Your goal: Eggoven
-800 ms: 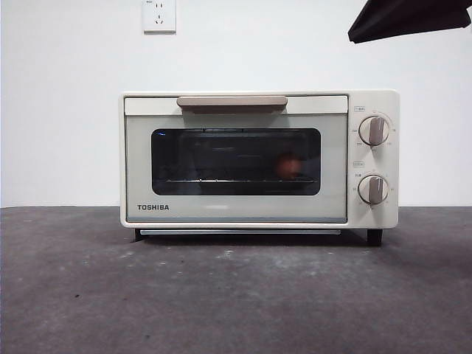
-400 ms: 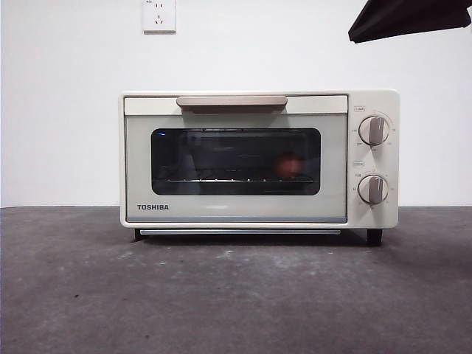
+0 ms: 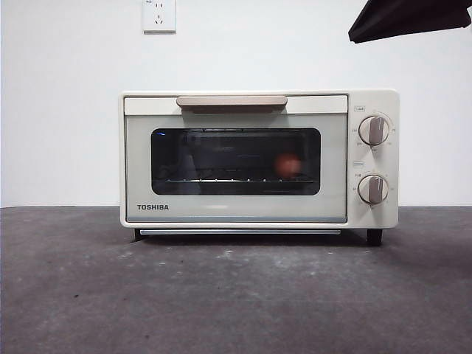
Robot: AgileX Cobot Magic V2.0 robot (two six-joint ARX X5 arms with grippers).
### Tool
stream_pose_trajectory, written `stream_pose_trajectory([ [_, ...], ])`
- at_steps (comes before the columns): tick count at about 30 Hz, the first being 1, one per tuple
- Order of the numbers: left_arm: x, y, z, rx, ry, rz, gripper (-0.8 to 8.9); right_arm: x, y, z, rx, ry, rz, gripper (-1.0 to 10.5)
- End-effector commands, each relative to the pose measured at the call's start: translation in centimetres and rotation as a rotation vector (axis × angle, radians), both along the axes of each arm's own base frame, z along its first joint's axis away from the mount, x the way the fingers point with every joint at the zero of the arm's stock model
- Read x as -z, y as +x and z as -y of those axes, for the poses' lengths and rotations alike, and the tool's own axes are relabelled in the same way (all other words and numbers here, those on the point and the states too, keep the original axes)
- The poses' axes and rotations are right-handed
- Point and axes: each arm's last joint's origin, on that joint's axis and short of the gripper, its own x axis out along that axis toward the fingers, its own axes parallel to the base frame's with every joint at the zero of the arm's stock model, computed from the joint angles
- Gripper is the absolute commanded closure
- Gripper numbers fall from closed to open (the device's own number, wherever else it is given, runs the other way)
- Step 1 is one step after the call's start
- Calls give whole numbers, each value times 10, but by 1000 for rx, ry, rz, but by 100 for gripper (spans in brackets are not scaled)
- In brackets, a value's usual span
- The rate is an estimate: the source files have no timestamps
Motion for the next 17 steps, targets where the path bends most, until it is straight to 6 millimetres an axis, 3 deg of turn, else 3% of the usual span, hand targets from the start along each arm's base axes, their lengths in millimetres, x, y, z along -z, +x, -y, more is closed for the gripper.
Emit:
stream_pose_trajectory([
  [1,7,1,0,-3,-3,-17,808,-5,-1,2,3,-9,46,944],
  [8,7,1,0,-3,-3,-17,808,-14,-10,41,128,-12,168,944],
  [12,7,1,0,-3,-3,-17,808,-2,-21,67,226,-21,222,944],
  [17,7,1,0,-3,-3,-17,808,29,-35,90,396,-71,323,944],
])
